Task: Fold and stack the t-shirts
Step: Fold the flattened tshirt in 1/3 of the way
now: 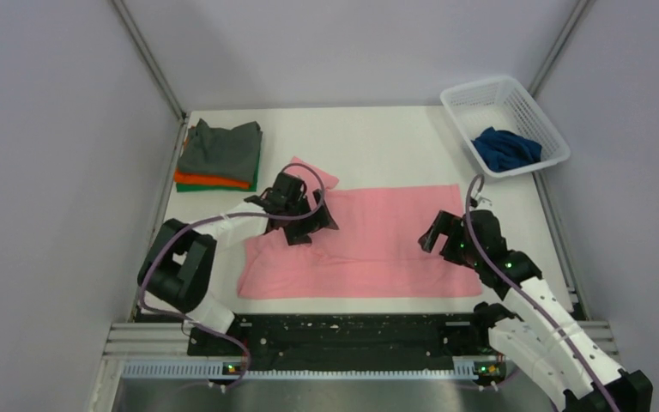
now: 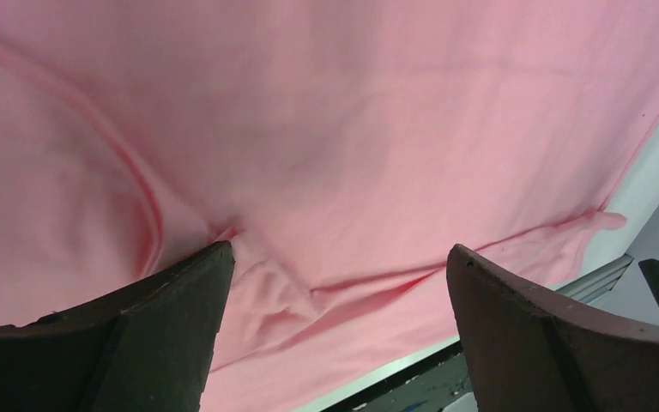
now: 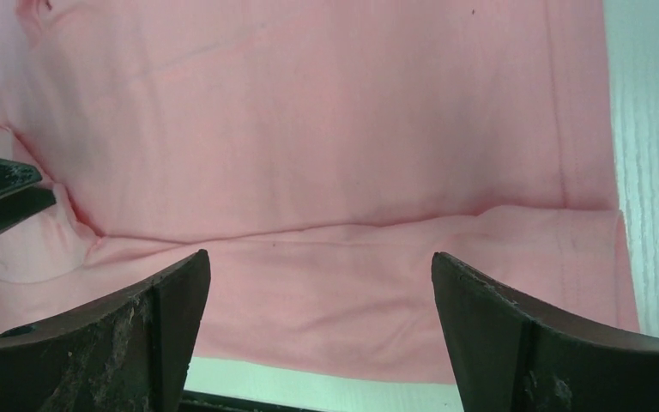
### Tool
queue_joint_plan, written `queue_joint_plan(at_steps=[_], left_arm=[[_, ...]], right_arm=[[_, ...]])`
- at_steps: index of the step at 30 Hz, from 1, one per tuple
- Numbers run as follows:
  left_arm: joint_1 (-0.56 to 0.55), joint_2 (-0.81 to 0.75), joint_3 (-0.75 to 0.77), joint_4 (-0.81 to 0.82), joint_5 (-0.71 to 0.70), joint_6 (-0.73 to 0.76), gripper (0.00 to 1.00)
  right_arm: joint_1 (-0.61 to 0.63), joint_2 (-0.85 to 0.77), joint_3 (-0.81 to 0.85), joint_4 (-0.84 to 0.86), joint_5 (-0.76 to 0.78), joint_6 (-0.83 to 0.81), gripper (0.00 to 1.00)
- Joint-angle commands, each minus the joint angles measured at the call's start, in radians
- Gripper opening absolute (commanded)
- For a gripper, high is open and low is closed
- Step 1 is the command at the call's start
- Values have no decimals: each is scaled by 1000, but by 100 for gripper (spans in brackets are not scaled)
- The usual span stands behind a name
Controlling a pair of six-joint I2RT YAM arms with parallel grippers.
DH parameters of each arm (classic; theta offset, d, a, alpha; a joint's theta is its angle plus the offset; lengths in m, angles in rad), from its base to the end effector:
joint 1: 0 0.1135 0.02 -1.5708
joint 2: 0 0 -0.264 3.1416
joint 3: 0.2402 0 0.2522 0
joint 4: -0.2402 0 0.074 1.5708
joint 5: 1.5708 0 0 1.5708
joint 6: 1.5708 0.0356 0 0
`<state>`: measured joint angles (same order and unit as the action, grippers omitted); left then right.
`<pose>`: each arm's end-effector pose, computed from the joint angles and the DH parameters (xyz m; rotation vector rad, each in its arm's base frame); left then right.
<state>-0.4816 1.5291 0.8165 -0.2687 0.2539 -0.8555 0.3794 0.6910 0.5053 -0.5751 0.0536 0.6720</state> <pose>0.2563 -0.1440 0.1724 -0.4028 2.6975 -0.7858 0.1379 0.0529 0.2200 0.3735 2.3470 0.4561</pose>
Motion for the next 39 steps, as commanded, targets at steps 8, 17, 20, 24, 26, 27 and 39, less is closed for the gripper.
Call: queue_joint_plan(at_steps=[8, 17, 20, 24, 26, 27, 39], left_arm=[[-21, 243, 452, 58, 43, 129, 98], [7, 204, 613, -259, -304, 256, 99], [68, 115, 472, -192, -289, 209, 99], [160, 26, 298, -131, -223, 150, 99], [181, -6, 233, -122, -211, 128, 99], [189, -21, 196, -113, -204, 120, 99], [230, -46, -69, -49, -185, 44, 99]], right_arm=[[10, -30, 65, 77, 181, -15, 99], [13, 162, 105, 296, -203, -304, 98], [94, 277, 96, 536, -449, -372, 96], [267, 534, 187, 762, -477, -461, 94], [312, 697, 286, 790, -513, -478, 89], [332, 766, 337, 785, -525, -485, 85], [473, 1244, 654, 734, -515, -585, 65]])
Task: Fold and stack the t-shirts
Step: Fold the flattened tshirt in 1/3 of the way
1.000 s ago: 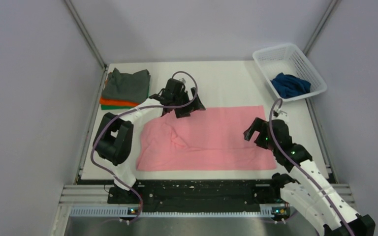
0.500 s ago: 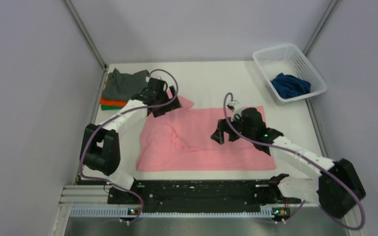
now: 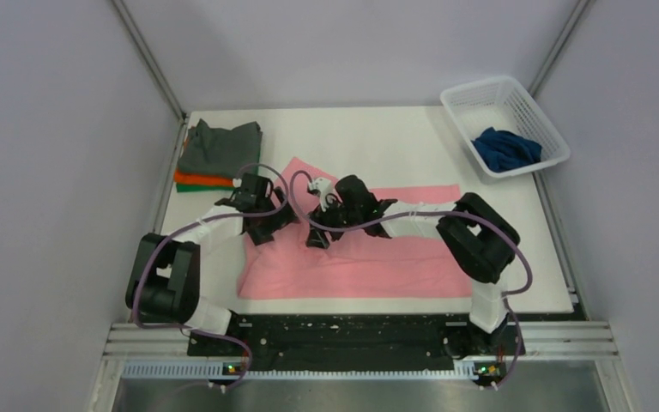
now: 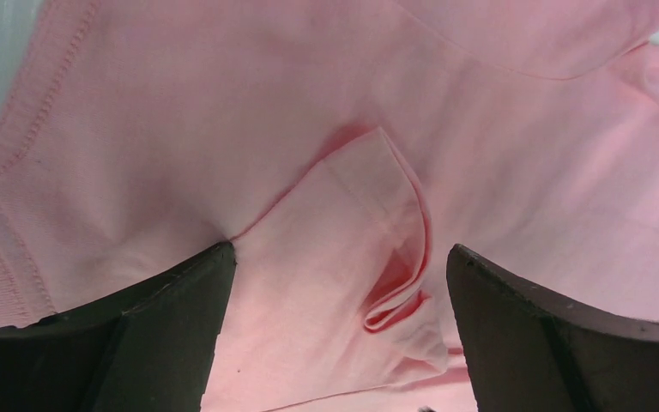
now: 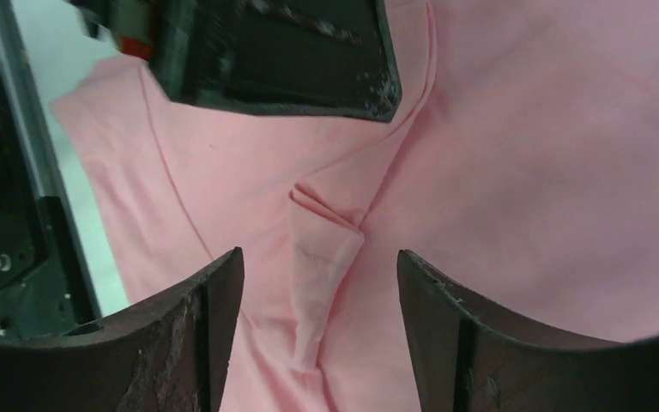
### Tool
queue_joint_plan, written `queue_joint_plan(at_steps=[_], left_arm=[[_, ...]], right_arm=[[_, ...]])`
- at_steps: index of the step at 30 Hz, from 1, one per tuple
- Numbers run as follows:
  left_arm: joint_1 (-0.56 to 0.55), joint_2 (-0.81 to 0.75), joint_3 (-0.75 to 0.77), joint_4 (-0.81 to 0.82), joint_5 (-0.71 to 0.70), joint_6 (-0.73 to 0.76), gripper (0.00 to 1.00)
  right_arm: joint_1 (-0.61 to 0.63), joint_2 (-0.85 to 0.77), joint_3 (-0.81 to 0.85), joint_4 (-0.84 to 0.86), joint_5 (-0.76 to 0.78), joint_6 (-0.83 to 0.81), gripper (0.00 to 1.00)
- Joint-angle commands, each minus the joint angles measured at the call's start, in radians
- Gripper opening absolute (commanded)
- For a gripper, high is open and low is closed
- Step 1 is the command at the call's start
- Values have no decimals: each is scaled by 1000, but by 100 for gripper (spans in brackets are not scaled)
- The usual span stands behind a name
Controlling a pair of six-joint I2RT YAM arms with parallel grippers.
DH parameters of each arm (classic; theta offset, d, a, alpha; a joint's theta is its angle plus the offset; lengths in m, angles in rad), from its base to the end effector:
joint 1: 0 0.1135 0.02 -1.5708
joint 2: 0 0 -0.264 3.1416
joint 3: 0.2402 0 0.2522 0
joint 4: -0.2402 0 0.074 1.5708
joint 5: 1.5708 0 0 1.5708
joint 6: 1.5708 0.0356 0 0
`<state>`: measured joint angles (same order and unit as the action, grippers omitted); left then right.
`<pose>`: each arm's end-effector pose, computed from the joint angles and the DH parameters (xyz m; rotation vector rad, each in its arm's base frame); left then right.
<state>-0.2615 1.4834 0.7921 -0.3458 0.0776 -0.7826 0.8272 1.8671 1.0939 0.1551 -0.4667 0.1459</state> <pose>0.2694 -0.0750 0.1723 -0.6630 2.5973 -0.4556 0.2593 0.3056 0.1765 -1.0329 2.0709 1.0368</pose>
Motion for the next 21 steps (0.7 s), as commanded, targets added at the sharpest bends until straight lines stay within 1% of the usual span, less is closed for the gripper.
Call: queue_joint_plan(at_steps=[1, 3, 5, 7, 8, 10, 12, 14, 15, 18, 21], left_arm=[[11, -1, -48, 23, -17, -31, 99], [14, -11, -59, 18, -29, -35, 99], [16, -20, -71, 18, -34, -37, 99], [17, -28, -76, 18, -37, -41, 99], [18, -28, -79, 16, -39, -42, 99], [19, -32, -79, 13, -44, -46, 99], [19, -37, -82, 10, -50, -48, 99], [20, -44, -85, 4, -62, -49, 99], [21, -47, -88, 0, -67, -50, 99], [24, -56, -96, -5, -68, -54, 99], [28, -62, -106, -8, -99, -56, 99]], right_arm=[[32, 88, 82, -8, 20, -62, 65], [45, 125, 112, -30, 34, -68, 62], [62, 147, 126, -36, 58, -71, 58], [76, 158, 131, -31, 110, -70, 49], [83, 158, 133, -31, 143, -65, 46], [90, 160, 133, -35, 210, -52, 35], [91, 150, 124, -32, 257, -33, 18], [92, 129, 106, -19, 295, -12, 6], [93, 118, 96, -11, 310, -4, 2], [92, 76, 60, 6, 375, 23, 0], [91, 33, 30, 17, 435, 47, 3]])
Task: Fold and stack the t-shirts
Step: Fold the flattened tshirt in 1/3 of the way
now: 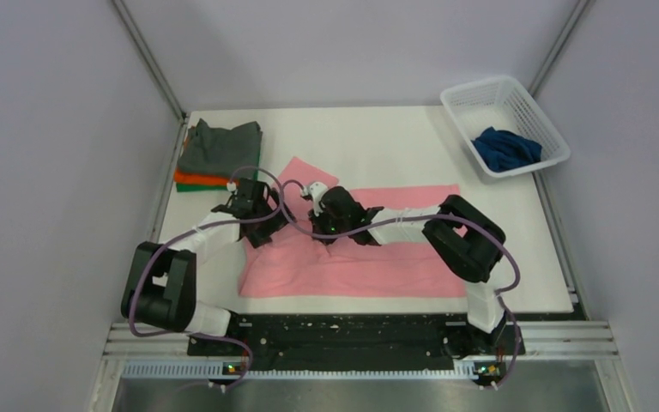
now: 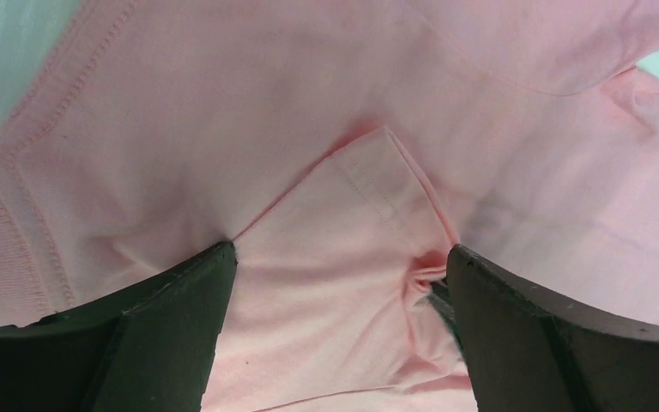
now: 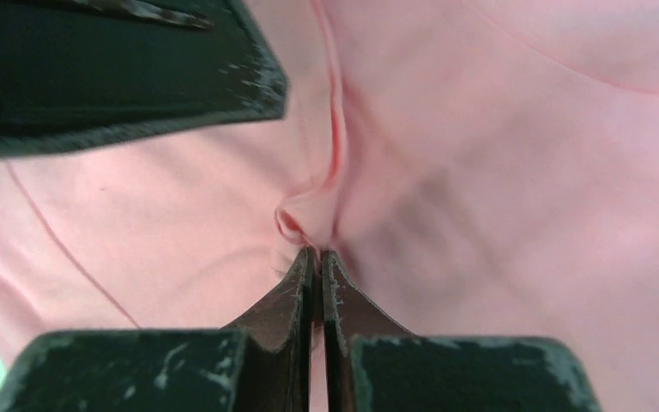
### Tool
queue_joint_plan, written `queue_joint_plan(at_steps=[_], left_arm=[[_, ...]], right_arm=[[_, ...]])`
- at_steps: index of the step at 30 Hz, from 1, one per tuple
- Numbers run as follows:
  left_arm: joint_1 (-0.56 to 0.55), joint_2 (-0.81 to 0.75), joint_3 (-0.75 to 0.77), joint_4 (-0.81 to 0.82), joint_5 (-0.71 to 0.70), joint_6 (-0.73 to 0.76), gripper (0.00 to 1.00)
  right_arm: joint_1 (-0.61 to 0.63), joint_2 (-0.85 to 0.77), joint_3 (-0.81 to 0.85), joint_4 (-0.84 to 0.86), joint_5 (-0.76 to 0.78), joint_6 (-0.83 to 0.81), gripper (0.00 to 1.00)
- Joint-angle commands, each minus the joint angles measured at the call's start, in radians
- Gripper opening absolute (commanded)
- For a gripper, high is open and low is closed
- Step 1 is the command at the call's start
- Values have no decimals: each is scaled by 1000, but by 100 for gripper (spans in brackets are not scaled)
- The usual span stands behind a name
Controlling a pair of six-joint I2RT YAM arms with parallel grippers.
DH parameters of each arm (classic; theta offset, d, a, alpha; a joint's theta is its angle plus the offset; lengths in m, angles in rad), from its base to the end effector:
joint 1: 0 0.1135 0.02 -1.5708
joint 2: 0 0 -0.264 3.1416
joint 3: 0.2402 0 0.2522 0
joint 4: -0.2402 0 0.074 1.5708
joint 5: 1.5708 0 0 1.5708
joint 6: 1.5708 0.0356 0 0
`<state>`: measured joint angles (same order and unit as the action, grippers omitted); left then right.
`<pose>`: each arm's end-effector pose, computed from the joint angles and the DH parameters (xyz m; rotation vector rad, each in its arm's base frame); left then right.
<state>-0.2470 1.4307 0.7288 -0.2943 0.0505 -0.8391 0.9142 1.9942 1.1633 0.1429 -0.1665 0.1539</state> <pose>0.2599 -0.0674 0.1706 -0.7507 2.5286 -0.4598 0.2531 0.3380 0.1444 -0.9616 2.1558 0.7367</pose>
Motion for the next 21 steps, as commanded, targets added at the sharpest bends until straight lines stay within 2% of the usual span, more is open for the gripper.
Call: queue_joint_plan(at_steps=[1, 8, 11, 12, 13, 14, 16, 21], left_arm=[[15, -12, -46, -60, -76, 0, 99], [20, -19, -52, -62, -75, -2, 99], [20, -34, -36, -71, -65, 8, 99], [20, -43, -24, -75, -66, 14, 99], [20, -51, -5, -84, -73, 19, 99], [20, -58, 16, -94, -77, 27, 99], [20, -64, 81, -115, -79, 48, 99], [20, 37, 315, -149, -65, 139, 99]], right_arm=[[5, -106, -49, 28, 158, 47, 5], [4, -192, -116, 11, 304, 138, 11], [4, -243, -136, -28, 411, 175, 22], [1, -266, -141, -49, 460, 192, 28], [-7, -290, -150, -64, 505, 219, 40], [-22, -315, -156, -88, 539, 256, 73], [-75, -376, -171, -133, 552, 333, 98], [-242, -552, -274, -128, 531, 402, 99]])
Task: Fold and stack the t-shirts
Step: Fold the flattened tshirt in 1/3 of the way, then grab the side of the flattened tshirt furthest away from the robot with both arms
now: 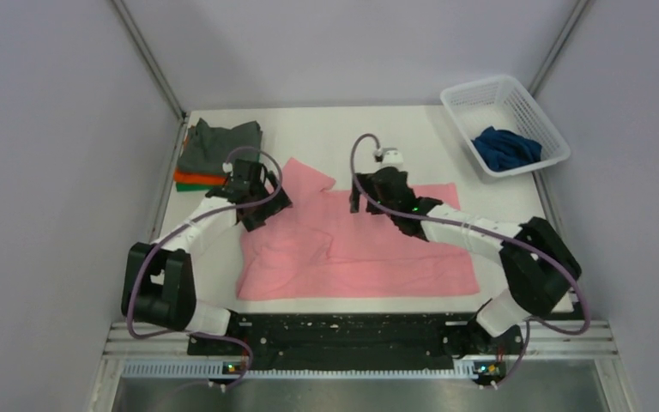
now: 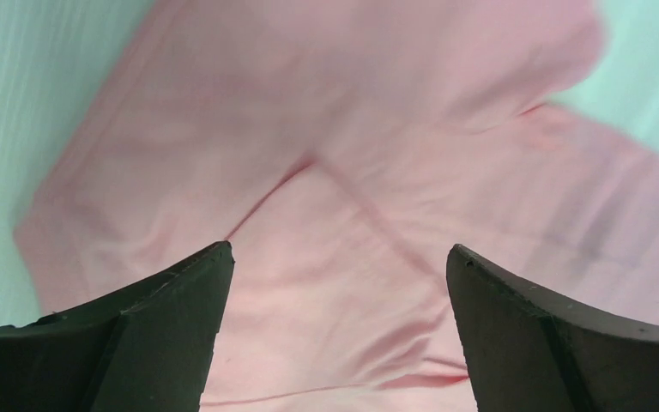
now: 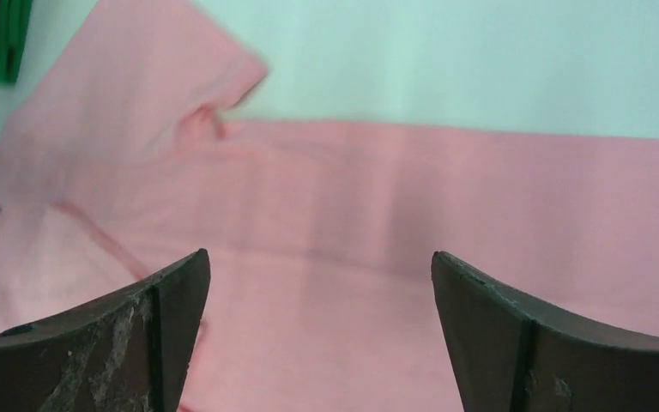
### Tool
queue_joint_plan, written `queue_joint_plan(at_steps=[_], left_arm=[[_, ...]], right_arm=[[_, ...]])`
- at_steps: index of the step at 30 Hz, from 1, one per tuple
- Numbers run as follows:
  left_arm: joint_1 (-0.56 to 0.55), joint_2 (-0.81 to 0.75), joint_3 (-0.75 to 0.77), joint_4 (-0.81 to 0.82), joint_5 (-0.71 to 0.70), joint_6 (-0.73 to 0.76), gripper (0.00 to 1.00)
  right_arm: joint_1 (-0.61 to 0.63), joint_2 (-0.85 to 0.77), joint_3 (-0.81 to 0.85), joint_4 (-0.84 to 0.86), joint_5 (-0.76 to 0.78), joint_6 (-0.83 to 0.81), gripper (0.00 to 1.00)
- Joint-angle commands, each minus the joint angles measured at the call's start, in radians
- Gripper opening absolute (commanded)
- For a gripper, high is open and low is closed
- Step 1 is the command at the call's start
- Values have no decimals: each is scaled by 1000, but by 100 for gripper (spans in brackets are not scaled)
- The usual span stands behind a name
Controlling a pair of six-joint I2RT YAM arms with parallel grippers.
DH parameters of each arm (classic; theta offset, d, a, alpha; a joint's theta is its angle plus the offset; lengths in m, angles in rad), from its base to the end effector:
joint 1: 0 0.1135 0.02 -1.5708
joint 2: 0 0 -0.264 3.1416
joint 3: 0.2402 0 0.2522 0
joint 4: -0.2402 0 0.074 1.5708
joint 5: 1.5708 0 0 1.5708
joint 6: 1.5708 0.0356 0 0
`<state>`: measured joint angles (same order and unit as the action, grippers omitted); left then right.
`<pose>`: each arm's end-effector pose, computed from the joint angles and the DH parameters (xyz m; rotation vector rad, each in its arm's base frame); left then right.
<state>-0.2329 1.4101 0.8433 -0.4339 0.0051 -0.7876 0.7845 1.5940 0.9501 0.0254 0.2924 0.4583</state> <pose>0.2683 -0.0638 0.2009 -0.7157 2.5211 -0.3809 0.2522 0.2373 0.2157 -0.1906 2.1778 0.3935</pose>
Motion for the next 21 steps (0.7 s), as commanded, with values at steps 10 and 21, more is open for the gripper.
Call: queue_joint_plan(at_steps=[10, 21], left_arm=[[4, 707, 1016, -268, -117, 393, 89], [6, 1020, 1389, -364, -188, 480, 86]], right_arm=[[-299, -358, -202, -20, 148, 32, 99], [-326, -330, -207, -24, 114, -16, 99]])
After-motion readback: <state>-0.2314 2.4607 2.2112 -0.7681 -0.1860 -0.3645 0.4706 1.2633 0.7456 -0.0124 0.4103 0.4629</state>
